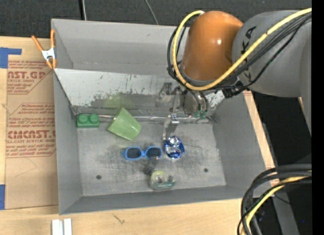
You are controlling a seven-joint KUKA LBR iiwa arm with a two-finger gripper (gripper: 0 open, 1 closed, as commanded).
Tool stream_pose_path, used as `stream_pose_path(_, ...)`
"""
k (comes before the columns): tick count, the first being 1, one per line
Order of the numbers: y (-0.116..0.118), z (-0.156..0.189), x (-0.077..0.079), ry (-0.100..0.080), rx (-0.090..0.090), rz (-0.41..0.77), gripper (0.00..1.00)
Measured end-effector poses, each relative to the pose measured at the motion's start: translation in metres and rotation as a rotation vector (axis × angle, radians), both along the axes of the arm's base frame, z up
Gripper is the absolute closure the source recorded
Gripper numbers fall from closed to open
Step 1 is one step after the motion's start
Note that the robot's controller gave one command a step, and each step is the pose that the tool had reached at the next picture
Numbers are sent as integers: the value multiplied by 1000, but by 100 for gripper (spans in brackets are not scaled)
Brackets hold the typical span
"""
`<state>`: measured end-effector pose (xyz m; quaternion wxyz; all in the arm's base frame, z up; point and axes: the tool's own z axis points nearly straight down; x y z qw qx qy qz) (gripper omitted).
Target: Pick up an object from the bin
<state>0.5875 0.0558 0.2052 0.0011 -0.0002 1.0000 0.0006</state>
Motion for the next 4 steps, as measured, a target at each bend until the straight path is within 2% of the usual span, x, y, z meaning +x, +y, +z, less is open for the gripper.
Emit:
stream_pose_path(1,40,-122,-20,-7,0,47,0)
stream_pose_path(2,38,-105,-43,1,0,24,0)
stream_pose_path(3,44,-106,-60,4,0,-70,0)
stream_pose_path(4,39,-130,-69,-13,5,-131,0)
